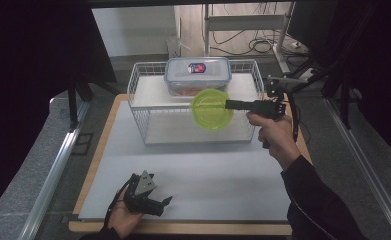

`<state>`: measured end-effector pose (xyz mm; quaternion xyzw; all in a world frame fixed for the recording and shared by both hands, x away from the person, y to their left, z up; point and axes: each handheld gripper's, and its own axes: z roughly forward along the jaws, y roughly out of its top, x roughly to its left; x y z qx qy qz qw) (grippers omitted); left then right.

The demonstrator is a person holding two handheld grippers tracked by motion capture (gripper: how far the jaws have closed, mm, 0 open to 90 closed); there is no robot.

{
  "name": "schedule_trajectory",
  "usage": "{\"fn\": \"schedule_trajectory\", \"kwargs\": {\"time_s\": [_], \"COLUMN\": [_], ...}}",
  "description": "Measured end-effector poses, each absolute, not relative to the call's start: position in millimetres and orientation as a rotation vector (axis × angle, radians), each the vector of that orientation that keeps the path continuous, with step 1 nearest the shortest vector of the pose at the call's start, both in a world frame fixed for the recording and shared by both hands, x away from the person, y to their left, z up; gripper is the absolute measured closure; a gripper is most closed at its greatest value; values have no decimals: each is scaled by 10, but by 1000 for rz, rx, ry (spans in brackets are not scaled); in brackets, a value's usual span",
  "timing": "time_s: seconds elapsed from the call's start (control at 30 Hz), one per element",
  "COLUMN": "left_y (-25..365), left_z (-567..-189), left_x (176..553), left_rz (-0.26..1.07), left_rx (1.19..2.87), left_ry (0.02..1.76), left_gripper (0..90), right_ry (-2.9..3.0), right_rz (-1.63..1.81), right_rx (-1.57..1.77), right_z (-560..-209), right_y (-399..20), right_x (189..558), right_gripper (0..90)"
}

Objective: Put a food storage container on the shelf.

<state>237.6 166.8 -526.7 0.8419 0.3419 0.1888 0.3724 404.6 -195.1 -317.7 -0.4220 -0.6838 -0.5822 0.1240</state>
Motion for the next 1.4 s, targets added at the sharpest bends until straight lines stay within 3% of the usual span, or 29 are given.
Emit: {"fn": "schedule_trajectory", "kwargs": {"time_s": [0.77,1.4], "left_y": [1692,1697], "left_z": [-5259,-5269], "left_x": [2384,2394], "left_rz": [455,427], "left_rx": [2128,2127], "left_ry": [890,886], "left_gripper": [32,32], "right_ry": [-1999,-1893], "right_rz": [-1801,-1722], "right_rx": [-1394,-1637], "right_z": [-2434,-2459], "right_y": [-1756,-1426], "right_x": [4562,5092], "right_gripper": [819,818]}}
